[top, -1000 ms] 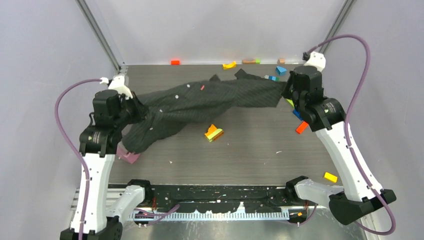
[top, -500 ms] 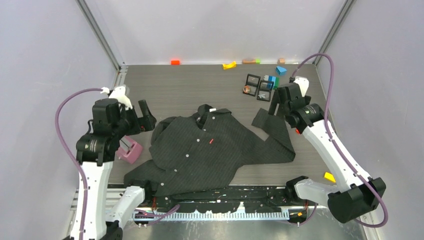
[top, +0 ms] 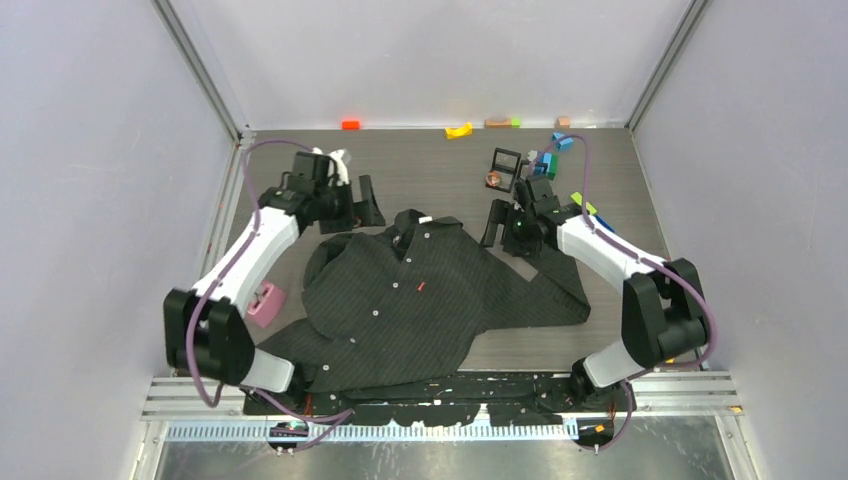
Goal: Pin the brooch onto the clothing
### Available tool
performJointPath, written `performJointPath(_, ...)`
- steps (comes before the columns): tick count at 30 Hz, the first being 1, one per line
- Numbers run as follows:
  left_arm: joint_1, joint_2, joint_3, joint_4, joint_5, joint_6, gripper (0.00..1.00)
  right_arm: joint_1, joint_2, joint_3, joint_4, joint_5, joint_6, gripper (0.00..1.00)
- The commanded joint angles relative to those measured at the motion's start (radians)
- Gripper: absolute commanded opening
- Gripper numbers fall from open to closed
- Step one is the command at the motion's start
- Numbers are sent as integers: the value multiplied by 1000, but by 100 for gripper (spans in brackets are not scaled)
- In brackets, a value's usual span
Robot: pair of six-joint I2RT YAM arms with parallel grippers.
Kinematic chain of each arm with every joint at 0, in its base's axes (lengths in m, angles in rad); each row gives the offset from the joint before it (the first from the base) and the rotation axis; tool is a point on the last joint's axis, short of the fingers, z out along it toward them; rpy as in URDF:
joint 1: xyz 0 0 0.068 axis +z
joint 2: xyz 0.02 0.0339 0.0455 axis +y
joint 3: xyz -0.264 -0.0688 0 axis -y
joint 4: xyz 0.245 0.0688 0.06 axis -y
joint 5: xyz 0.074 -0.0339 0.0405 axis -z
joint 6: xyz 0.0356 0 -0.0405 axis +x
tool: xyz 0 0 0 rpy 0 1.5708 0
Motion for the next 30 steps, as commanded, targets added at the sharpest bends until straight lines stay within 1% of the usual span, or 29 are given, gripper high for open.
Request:
performJointPath(1,-42,109,27,195,19,-45,91,18,58,-2,124,-79,39,85)
performJointPath(2,-47,137,27,222,23,-56,91,37,74,-3,121,-66,30,85)
performJointPath(4,-60,201,37,256,9,-56,91,80,97,1,102,15,15,84)
performJointPath(6,-67,253,60,276,-6,-48,91,123,114,3,86,152,6,84)
performJointPath(8,-68,302,90,288,-15,-45,91,158,124,-1,86,216,1,84)
performJointPath(10,-71,350,126,290,-11,-42,91,176,132,0,89,237,-7,84)
performJointPath(13,-84,417,172,290,-21,-20,92,179,150,12,104,224,-36,85)
performJointPath(15,-91,461,200,290,-24,-6,92,169,172,29,122,147,-85,85)
performJointPath(16,-92,484,213,286,-22,-5,92,154,180,47,129,69,-97,85)
performJointPath(18,-95,524,245,273,-10,-5,92,138,202,77,124,5,-132,85)
performJointPath(20,-101,552,265,275,-5,-2,92,134,219,111,108,-7,-180,84)
performJointPath(23,-113,589,302,277,-6,13,92,123,257,149,99,-3,-207,84)
performJointPath(26,-120,636,368,235,-10,34,92,113,307,205,94,-9,-230,84)
performJointPath(28,-124,662,402,207,-23,49,88,111,336,235,92,-20,-243,82)
performJointPath(30,-126,686,430,183,-27,62,81,110,366,263,91,-29,-253,77)
